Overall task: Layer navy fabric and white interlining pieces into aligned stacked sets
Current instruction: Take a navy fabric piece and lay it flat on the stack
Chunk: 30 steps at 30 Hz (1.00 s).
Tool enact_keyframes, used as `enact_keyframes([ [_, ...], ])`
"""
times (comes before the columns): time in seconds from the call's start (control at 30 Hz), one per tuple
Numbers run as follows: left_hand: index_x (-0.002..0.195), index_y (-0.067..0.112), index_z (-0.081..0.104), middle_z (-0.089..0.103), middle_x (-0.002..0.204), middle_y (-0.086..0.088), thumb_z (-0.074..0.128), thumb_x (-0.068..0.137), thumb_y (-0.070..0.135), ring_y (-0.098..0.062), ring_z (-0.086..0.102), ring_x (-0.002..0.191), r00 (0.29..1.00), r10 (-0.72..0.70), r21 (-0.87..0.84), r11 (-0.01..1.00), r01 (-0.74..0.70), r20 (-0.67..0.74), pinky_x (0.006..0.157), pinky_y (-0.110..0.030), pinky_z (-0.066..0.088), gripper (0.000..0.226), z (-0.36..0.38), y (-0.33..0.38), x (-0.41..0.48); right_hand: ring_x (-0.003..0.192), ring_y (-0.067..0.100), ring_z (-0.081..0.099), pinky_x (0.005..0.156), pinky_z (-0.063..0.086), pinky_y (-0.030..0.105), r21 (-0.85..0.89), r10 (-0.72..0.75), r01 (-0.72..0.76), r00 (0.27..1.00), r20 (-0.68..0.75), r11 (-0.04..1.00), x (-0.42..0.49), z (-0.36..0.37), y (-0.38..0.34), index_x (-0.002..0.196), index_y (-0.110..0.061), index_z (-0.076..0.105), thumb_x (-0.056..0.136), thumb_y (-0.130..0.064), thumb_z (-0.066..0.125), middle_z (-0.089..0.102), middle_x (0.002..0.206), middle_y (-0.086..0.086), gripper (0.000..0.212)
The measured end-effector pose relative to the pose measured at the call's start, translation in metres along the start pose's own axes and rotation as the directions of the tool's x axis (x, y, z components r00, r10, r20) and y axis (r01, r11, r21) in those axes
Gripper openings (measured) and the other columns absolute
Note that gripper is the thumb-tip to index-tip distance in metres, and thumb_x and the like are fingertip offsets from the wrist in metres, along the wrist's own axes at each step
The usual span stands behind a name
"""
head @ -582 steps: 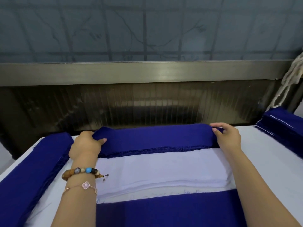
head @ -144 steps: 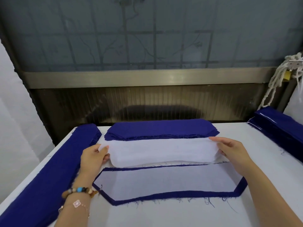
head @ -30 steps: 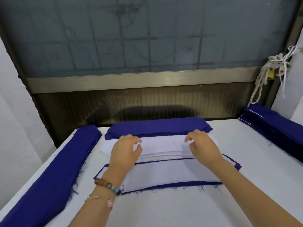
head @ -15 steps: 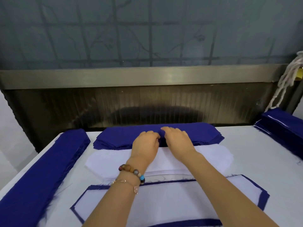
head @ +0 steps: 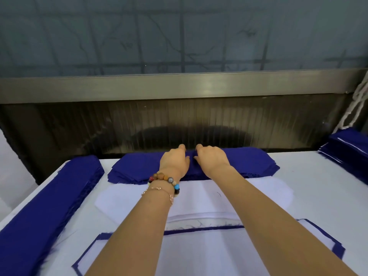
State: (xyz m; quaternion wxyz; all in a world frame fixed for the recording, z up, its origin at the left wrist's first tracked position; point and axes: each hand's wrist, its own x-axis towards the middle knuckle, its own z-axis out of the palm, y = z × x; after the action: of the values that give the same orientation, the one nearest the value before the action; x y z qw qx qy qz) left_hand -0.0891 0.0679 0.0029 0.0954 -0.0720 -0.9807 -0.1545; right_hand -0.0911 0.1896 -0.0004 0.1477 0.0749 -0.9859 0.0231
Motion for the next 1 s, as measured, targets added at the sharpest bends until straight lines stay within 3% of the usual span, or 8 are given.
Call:
enact_keyframes([
  [0.1,0.133,0.014,0.037,0.066,0.102,-0.009,0.042,0.102,0.027,-0.025,0.062,0.086,0.999,0.026,0.104,0.994,-0.022,-0.042,0.064,-0.032,0.044,0.034,0.005,0.004,0.000,0.078,0.022,0.060,0.060,0.042,0.030,0.079,-0.008,0.010,1.000,-0.025,0.997,0.001,0.003,0.005,0.122,-0.014,0.042,0.100,-0.029,0.044,0.065,0.097,0.008,0.026],
  [0.23,0.130,0.016,0.036,0.064,0.092,-0.005,0.044,0.100,0.025,-0.019,0.055,0.070,0.996,0.045,0.078,0.996,-0.039,-0.083,0.058,-0.030,0.043,0.032,0.005,0.002,-0.001,0.067,0.014,0.053,0.056,0.037,0.024,0.272,0.038,-0.017,0.997,-0.073,0.962,-0.001,0.012,0.015,0.114,-0.020,0.043,0.098,-0.030,0.050,0.062,0.087,0.000,0.020],
  [0.4,0.120,0.017,0.040,0.056,0.107,-0.005,0.049,0.099,0.027,-0.021,0.059,0.078,0.988,0.068,0.038,0.997,-0.064,-0.138,0.061,-0.029,0.046,0.025,0.005,-0.001,-0.005,0.061,0.007,0.056,0.055,0.042,0.021,0.488,0.135,-0.076,0.987,-0.087,0.870,-0.002,0.021,0.022,0.098,-0.029,0.048,0.092,-0.033,0.060,0.059,0.064,-0.009,0.014],
  [0.57,0.130,0.016,0.035,0.031,0.132,-0.011,0.054,0.097,0.014,-0.021,0.051,0.099,0.975,0.049,0.181,0.984,-0.009,-0.216,0.061,-0.026,0.043,0.039,0.019,0.010,-0.009,0.057,0.003,0.061,0.061,0.046,0.021,0.706,0.251,-0.215,0.966,0.055,0.674,0.005,0.018,0.028,0.078,-0.031,0.059,0.084,-0.037,0.071,0.063,0.050,-0.008,0.015],
  [0.63,0.130,0.017,0.034,0.029,0.134,-0.010,0.058,0.092,0.008,-0.021,0.048,0.105,0.967,0.069,0.194,0.981,-0.020,-0.247,0.062,-0.025,0.043,0.046,0.022,0.011,-0.010,0.050,0.002,0.059,0.056,0.046,0.020,0.748,0.291,-0.267,0.951,0.103,0.608,0.006,0.017,0.028,0.075,-0.029,0.063,0.081,-0.037,0.074,0.064,0.051,-0.007,0.015],
  [0.83,0.120,0.020,0.045,0.042,0.125,-0.002,0.059,0.094,0.021,-0.018,0.043,0.107,0.929,0.166,0.245,0.966,-0.085,-0.330,0.074,-0.025,0.040,0.030,0.021,0.006,-0.009,0.046,0.003,0.054,0.053,0.046,0.018,0.804,0.327,-0.266,0.940,0.094,0.532,0.002,0.015,0.028,0.069,-0.030,0.070,0.079,-0.035,0.076,0.065,0.053,-0.007,0.013],
  [1.0,0.108,0.025,0.055,0.057,0.108,0.005,0.052,0.097,0.037,-0.016,0.046,0.101,0.918,0.133,0.220,0.974,-0.051,-0.373,0.084,-0.031,0.036,0.017,0.023,-0.001,-0.006,0.044,0.001,0.054,0.052,0.045,0.016,0.827,0.321,-0.217,0.946,0.048,0.518,-0.003,0.015,0.028,0.070,-0.032,0.070,0.080,-0.035,0.074,0.066,0.054,-0.007,0.010],
])
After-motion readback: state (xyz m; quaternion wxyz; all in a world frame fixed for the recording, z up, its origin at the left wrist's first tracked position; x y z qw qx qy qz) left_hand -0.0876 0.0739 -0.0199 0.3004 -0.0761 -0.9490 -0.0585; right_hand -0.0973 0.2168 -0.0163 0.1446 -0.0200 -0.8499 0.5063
